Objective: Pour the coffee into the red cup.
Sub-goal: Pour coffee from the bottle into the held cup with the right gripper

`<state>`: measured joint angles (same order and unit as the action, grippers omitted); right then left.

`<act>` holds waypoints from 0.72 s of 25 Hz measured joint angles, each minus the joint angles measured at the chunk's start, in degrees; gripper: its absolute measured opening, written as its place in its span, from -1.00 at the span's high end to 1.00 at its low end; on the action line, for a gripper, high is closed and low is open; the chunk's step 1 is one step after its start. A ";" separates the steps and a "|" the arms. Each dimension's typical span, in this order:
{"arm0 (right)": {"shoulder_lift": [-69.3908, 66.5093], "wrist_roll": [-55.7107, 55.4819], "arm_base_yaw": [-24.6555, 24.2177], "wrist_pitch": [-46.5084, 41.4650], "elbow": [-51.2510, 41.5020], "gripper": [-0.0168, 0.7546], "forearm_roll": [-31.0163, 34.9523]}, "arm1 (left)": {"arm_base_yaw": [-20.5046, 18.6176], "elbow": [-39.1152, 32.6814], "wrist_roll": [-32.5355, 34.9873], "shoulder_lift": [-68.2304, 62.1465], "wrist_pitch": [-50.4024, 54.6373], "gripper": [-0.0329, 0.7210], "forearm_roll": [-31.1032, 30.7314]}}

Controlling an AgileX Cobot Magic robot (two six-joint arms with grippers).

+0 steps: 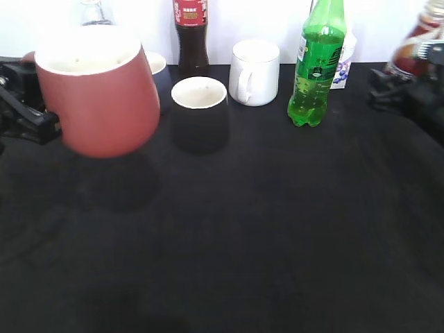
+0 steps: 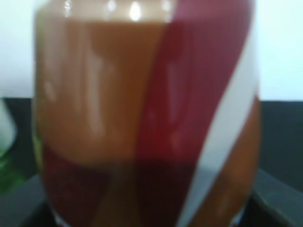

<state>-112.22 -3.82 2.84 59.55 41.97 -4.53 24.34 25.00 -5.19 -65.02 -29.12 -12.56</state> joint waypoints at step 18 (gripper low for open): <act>31.05 -10.13 13.91 -10.70 -15.02 -0.43 -19.95 | 0.00 0.00 -1.53 0.00 -0.10 0.73 -5.55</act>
<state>-81.17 -13.95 16.75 48.85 26.95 -24.48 24.34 25.00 -6.72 -65.02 -29.22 -18.11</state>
